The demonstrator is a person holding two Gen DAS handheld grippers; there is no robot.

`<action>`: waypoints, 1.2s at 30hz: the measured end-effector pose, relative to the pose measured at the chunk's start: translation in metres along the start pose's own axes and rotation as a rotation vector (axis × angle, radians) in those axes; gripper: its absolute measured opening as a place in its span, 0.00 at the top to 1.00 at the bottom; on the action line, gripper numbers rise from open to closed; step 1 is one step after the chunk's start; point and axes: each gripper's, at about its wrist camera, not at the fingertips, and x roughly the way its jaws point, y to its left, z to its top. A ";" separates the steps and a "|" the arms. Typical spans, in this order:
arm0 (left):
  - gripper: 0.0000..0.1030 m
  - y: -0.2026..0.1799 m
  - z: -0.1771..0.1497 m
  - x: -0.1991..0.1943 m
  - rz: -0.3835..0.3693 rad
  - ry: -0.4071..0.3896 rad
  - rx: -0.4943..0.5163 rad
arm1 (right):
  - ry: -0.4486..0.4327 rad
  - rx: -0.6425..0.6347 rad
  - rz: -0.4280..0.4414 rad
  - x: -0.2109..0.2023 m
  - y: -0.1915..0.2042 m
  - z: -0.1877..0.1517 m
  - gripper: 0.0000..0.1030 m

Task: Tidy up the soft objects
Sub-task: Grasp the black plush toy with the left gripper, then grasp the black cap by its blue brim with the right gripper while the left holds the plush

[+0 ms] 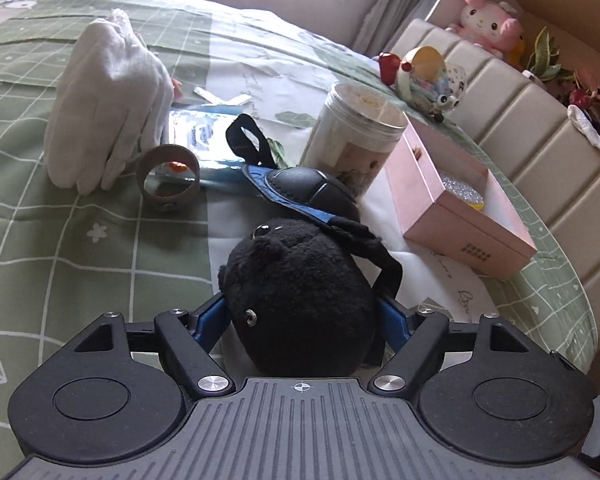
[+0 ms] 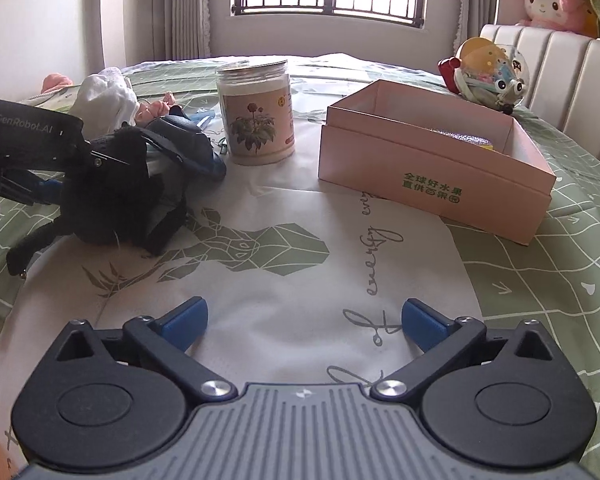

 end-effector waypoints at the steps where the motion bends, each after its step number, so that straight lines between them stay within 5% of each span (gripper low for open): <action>1: 0.23 0.000 0.001 -0.001 -0.005 0.003 -0.002 | 0.012 0.010 0.008 0.002 -0.002 0.001 0.00; 14: 0.26 0.008 -0.003 -0.044 -0.033 -0.056 0.050 | 0.156 -0.005 0.020 0.010 -0.002 0.018 0.00; 23: 0.26 0.056 -0.008 -0.104 0.048 -0.185 -0.007 | 0.012 -0.050 0.072 0.004 0.042 0.067 0.00; 27: 0.27 0.073 -0.009 -0.110 0.069 -0.194 -0.056 | -0.021 -0.014 0.096 0.033 0.073 0.107 0.00; 32: 0.27 0.082 -0.014 -0.109 0.050 -0.175 -0.070 | 0.041 -0.060 0.084 0.091 0.108 0.127 0.01; 34: 0.27 0.089 -0.017 -0.109 0.043 -0.166 -0.078 | 0.094 -0.087 0.088 0.109 0.116 0.124 0.19; 36: 0.27 0.092 -0.018 -0.108 0.032 -0.160 -0.081 | 0.116 -0.095 0.124 0.108 0.116 0.123 0.26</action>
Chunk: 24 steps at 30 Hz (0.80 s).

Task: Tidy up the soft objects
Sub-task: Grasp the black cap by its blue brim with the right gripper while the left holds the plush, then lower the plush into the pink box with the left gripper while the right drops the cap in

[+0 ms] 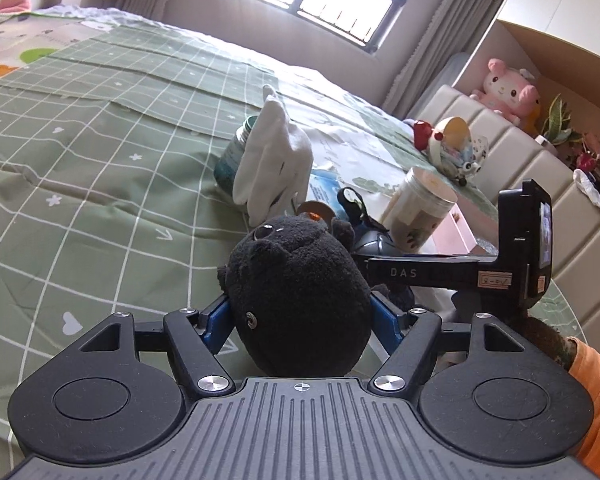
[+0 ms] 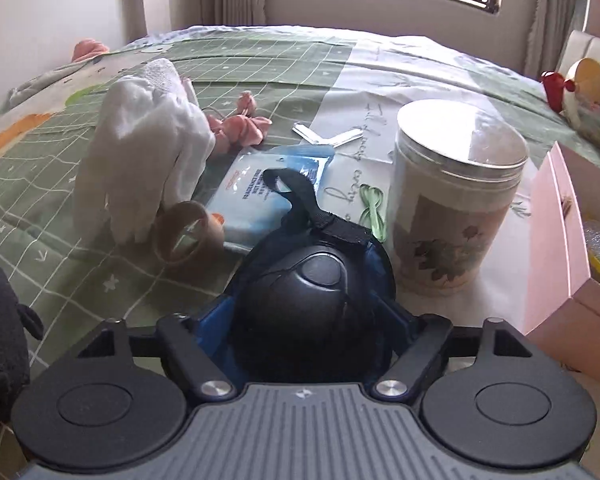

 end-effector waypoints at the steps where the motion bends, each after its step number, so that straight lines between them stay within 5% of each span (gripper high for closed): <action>1: 0.27 -0.001 0.000 0.001 -0.006 0.003 0.003 | -0.018 -0.014 0.001 -0.008 0.001 -0.002 0.26; 8: 0.26 -0.037 -0.006 0.006 -0.080 0.038 0.068 | -0.150 -0.085 0.028 -0.112 -0.009 -0.029 0.26; 15: 0.26 -0.109 -0.025 0.012 -0.202 0.113 0.217 | -0.185 -0.072 -0.104 -0.194 -0.049 -0.096 0.26; 24: 0.26 -0.194 -0.038 0.036 -0.316 0.206 0.352 | -0.222 0.027 -0.263 -0.244 -0.105 -0.156 0.26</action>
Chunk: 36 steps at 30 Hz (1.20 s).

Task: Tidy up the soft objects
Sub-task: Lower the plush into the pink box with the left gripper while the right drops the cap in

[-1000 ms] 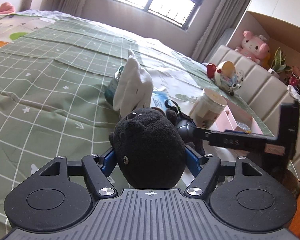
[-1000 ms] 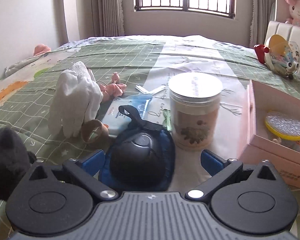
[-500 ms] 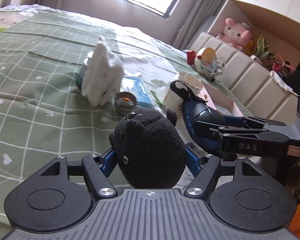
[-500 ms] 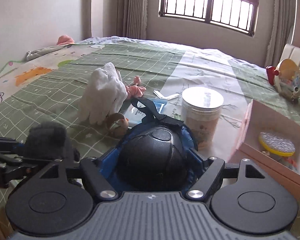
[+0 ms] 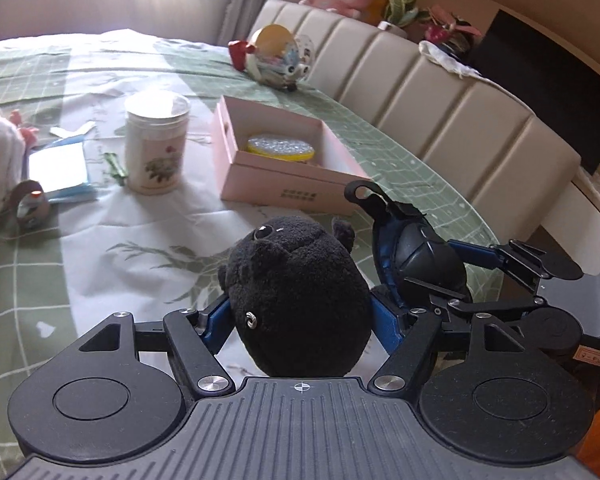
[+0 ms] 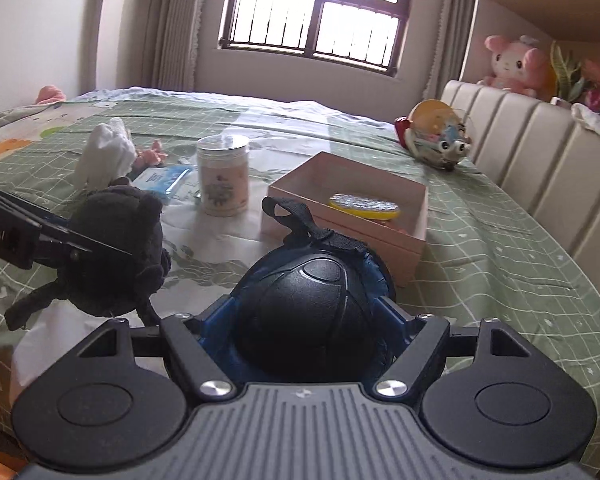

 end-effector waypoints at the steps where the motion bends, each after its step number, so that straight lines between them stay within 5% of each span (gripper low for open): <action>1: 0.26 -0.006 0.003 0.004 -0.003 0.002 0.016 | -0.008 0.017 -0.003 -0.002 -0.005 -0.004 0.26; 8: 0.26 -0.027 0.045 0.040 -0.038 0.023 0.043 | -0.041 0.123 0.012 -0.002 -0.029 -0.012 0.26; 17: 0.27 -0.057 0.170 0.074 -0.027 -0.146 0.103 | -0.116 0.151 0.045 -0.002 -0.057 -0.003 0.26; 22: 0.26 -0.054 0.222 0.131 -0.037 -0.161 0.060 | -0.144 0.159 0.039 0.003 -0.065 0.002 0.26; 27: 0.25 -0.034 0.230 0.207 -0.049 -0.056 -0.009 | -0.103 0.154 0.028 0.022 -0.068 -0.005 0.26; 31: 0.29 -0.019 0.200 0.259 0.117 0.138 0.077 | -0.064 0.165 0.024 0.036 -0.072 -0.006 0.26; 33: 0.14 -0.013 0.188 0.265 0.154 0.136 0.137 | -0.046 0.168 0.024 0.042 -0.073 -0.005 0.26; 36: 0.19 -0.003 0.184 0.249 0.125 0.066 0.119 | -0.026 0.158 0.021 0.050 -0.070 -0.001 0.26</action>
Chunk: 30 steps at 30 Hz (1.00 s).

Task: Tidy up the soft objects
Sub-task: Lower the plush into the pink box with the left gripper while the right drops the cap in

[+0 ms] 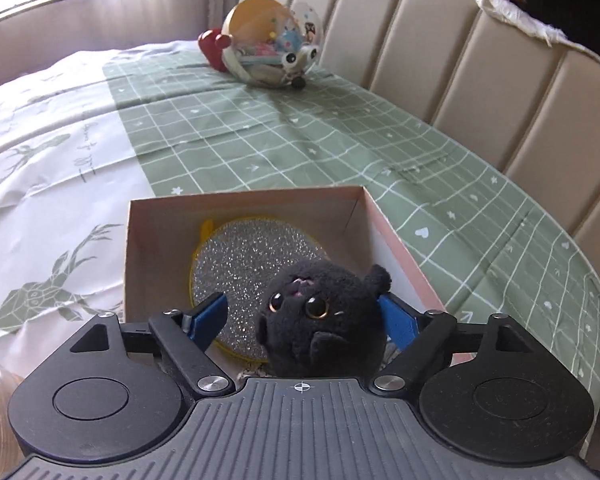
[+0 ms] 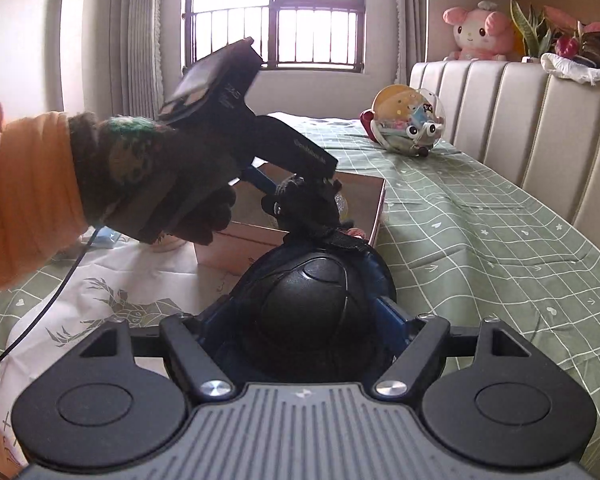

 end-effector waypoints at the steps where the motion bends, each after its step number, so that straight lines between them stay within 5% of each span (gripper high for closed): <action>1: 0.20 0.004 0.001 -0.010 -0.021 -0.036 -0.021 | 0.002 -0.006 -0.003 0.001 0.001 0.002 0.26; 6: 0.21 0.027 0.006 -0.077 -0.162 -0.197 -0.140 | -0.019 0.004 -0.019 0.008 -0.011 0.028 0.26; 10: 0.21 0.036 -0.008 -0.126 -0.156 -0.255 -0.101 | -0.065 0.067 -0.034 0.024 -0.035 0.075 0.26; 16: 0.21 0.054 -0.070 -0.165 -0.077 -0.251 -0.084 | -0.037 0.163 -0.014 0.096 -0.053 0.145 0.25; 21: 0.21 0.086 -0.127 -0.180 0.006 -0.183 -0.144 | 0.150 0.140 -0.015 0.170 -0.040 0.156 0.25; 26: 0.21 0.115 -0.170 -0.196 0.115 -0.172 -0.166 | 0.122 0.204 0.002 0.160 -0.028 0.142 0.20; 30: 0.22 0.137 -0.194 -0.209 0.179 -0.200 -0.228 | 0.053 0.107 -0.015 0.133 0.011 0.125 0.20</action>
